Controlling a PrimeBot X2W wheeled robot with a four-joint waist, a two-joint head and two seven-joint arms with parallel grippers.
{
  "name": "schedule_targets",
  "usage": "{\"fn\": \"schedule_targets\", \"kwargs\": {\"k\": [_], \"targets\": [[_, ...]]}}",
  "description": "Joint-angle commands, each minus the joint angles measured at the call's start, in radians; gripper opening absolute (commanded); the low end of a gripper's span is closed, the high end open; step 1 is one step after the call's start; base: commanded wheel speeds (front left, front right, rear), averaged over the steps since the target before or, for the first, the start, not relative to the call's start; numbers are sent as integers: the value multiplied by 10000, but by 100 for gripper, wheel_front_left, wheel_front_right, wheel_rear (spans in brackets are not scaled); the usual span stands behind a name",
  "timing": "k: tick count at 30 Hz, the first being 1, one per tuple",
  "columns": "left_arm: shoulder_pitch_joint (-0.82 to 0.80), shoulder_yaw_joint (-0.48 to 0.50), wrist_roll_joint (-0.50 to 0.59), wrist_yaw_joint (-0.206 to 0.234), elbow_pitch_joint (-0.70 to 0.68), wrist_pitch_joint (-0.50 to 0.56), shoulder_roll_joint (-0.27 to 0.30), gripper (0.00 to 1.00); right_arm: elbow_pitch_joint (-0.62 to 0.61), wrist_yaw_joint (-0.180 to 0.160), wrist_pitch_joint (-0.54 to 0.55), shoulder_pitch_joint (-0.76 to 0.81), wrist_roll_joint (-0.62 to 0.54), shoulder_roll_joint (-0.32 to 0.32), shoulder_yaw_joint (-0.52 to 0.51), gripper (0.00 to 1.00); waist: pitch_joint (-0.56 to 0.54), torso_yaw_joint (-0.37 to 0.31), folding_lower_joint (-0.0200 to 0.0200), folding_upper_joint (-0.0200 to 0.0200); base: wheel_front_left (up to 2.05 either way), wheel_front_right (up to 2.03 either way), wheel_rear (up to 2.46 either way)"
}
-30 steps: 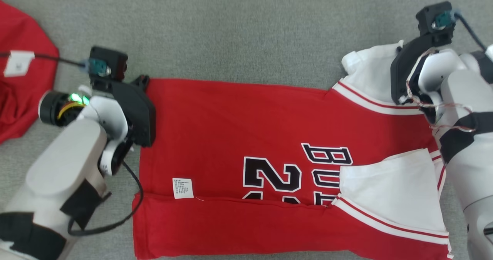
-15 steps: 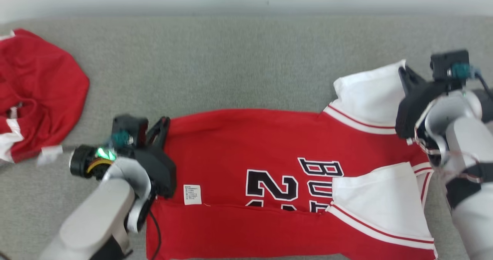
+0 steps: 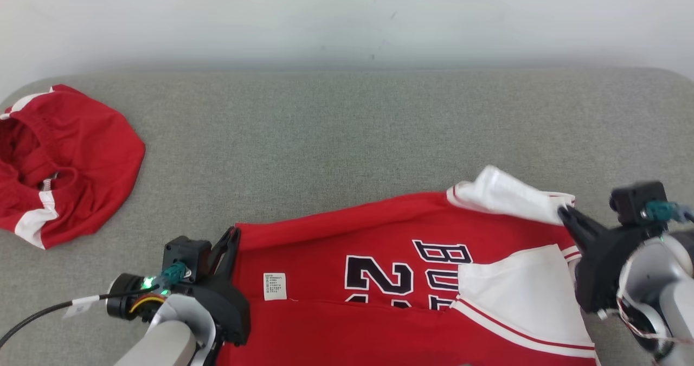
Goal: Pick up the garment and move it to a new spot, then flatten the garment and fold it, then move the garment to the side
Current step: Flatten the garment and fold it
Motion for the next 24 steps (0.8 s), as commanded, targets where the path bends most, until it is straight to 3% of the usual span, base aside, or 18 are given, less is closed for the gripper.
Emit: {"fn": "schedule_targets", "kwargs": {"k": [1, 14, 24], "targets": [[185, 32, -64, 12, 41, -38, 8, 0, -196, -24, 119, 246, 129, -111, -83, 0, -75, -29, 2, 1, 0, 0, 0], [807, 109, -339, 87, 688, -534, -176, 0, -2562, -24, 2520, 2462, 1264, -981, -266, 0, -287, -258, 2, 1, 0, 0, 0], [1028, 261, -532, 144, 1024, -735, -306, 0, -3424, -24, 3492, 3266, 1364, -834, -758, 0, -351, -198, 2, 1, 0, 0, 0]]}}
